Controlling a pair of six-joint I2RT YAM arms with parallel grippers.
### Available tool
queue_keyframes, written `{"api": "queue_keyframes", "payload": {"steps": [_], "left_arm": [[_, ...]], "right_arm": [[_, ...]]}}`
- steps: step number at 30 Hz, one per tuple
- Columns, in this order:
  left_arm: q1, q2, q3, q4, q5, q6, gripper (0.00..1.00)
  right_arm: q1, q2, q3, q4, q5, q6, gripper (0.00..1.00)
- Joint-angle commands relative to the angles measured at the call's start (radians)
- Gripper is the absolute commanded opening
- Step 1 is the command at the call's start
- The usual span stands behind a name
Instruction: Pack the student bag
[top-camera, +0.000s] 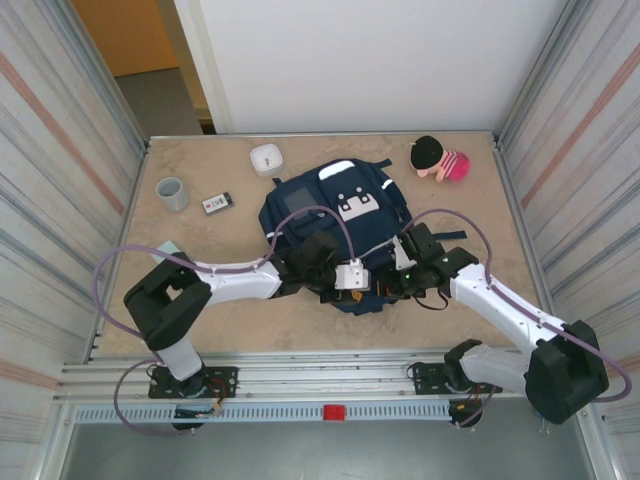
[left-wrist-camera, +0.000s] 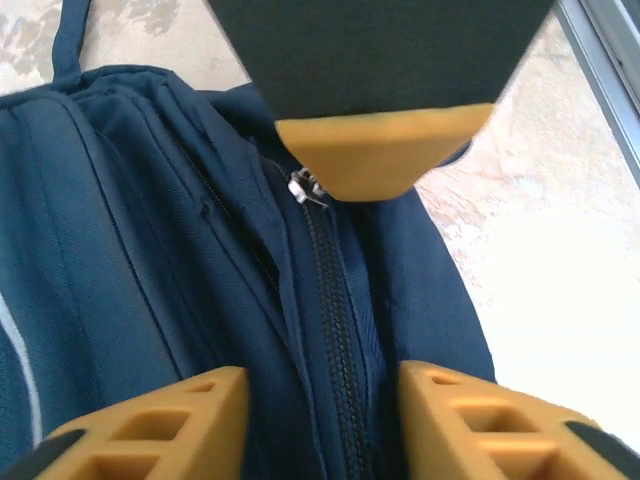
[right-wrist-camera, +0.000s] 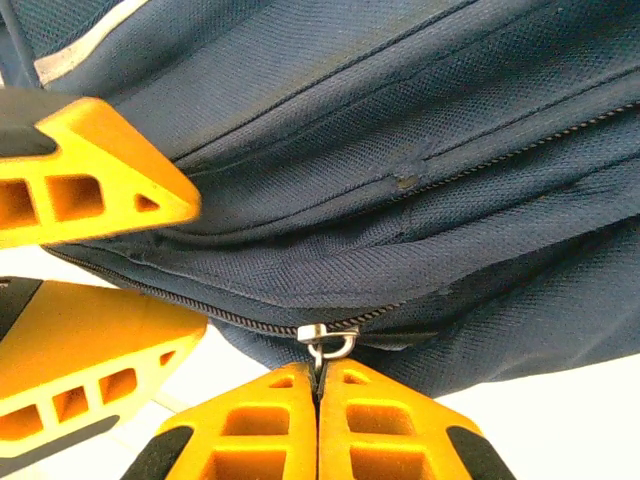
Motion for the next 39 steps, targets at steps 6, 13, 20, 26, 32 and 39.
{"api": "queue_keyframes", "payload": {"steps": [6, 13, 20, 26, 32, 39], "left_arm": [[0.024, -0.062, -0.042, 0.033, 0.113, 0.01, 0.0], [0.026, -0.095, -0.06, 0.052, 0.151, 0.001, 0.0], [0.027, -0.105, -0.056, 0.074, 0.177, -0.009, 0.0], [0.036, -0.142, -0.071, 0.024, 0.109, 0.005, 0.0], [0.09, -0.256, -0.126, -0.131, -0.021, 0.055, 0.0], [0.106, -0.396, -0.139, -0.388, -0.277, 0.071, 0.26]], "right_arm": [[-0.078, -0.036, -0.046, -0.003, 0.046, 0.034, 0.02], [-0.055, 0.019, -0.07, 0.1, 0.005, 0.044, 0.13], [-0.045, 0.06, -0.077, 0.129, 0.028, 0.039, 0.21], [-0.052, 0.032, -0.059, 0.053, 0.158, 0.053, 0.06], [-0.12, -0.093, -0.052, -0.048, 0.189, 0.035, 0.01], [0.063, -0.197, -0.112, 0.101, -0.052, 0.014, 0.0]]}}
